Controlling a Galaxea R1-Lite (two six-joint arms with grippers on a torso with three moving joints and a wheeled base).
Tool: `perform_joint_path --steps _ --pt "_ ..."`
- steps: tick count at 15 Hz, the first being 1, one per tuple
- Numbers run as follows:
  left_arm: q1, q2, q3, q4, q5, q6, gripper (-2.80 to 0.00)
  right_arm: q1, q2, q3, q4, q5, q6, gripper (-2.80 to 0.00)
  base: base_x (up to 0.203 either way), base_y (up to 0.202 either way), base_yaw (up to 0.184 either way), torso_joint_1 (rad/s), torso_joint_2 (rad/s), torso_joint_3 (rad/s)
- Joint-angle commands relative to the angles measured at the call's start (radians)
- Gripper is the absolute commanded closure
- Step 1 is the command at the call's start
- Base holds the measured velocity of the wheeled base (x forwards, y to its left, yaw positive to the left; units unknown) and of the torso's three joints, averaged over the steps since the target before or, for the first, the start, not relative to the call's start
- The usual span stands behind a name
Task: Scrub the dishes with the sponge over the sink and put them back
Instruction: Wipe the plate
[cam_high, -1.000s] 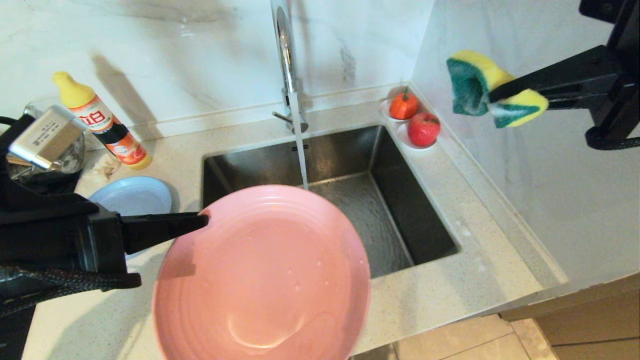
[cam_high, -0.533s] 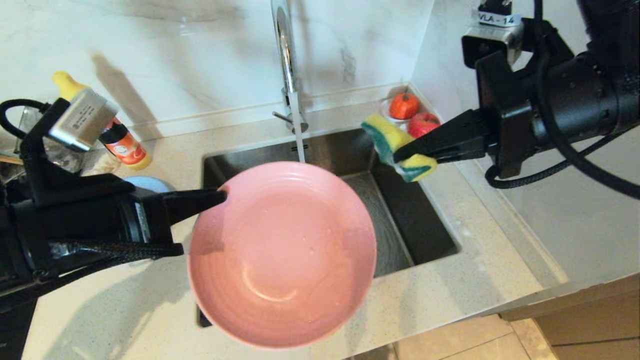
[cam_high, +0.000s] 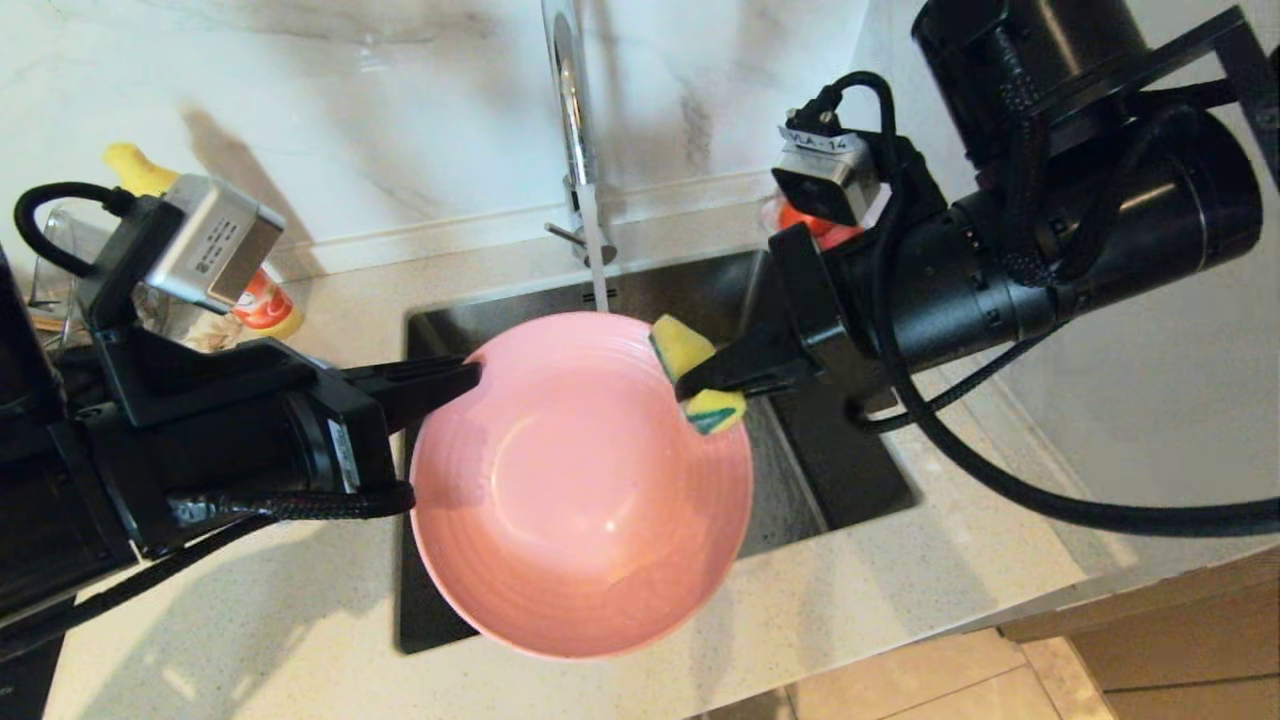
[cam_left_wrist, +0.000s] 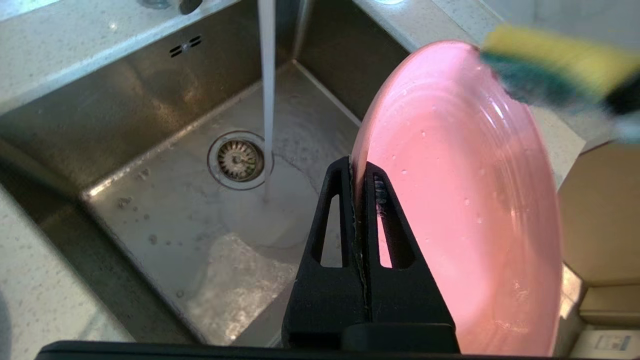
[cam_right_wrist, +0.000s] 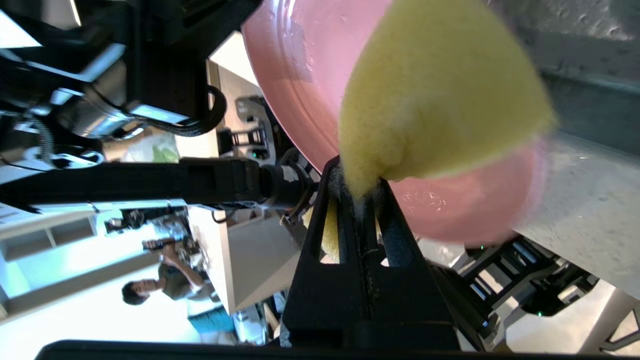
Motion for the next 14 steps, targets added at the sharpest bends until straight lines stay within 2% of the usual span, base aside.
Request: perform_joint_path --steps 1,8,14 --pt "-0.007 0.005 0.003 -0.02 -0.001 0.0 0.0 0.03 0.038 0.0 0.003 0.0 0.004 0.0 0.0 0.0 0.0 0.0 0.0 0.0" --pt "-0.005 0.031 0.021 -0.025 -0.001 -0.012 0.0 0.055 -0.005 0.006 0.004 -0.028 0.007 0.0 0.0 0.0 0.0 0.0 0.0 0.0" --pt "-0.007 0.027 0.021 -0.045 -0.001 -0.022 0.0 0.125 0.079 0.004 0.001 -0.033 0.009 0.0 0.0 0.0 0.0 0.0 0.0 0.0"
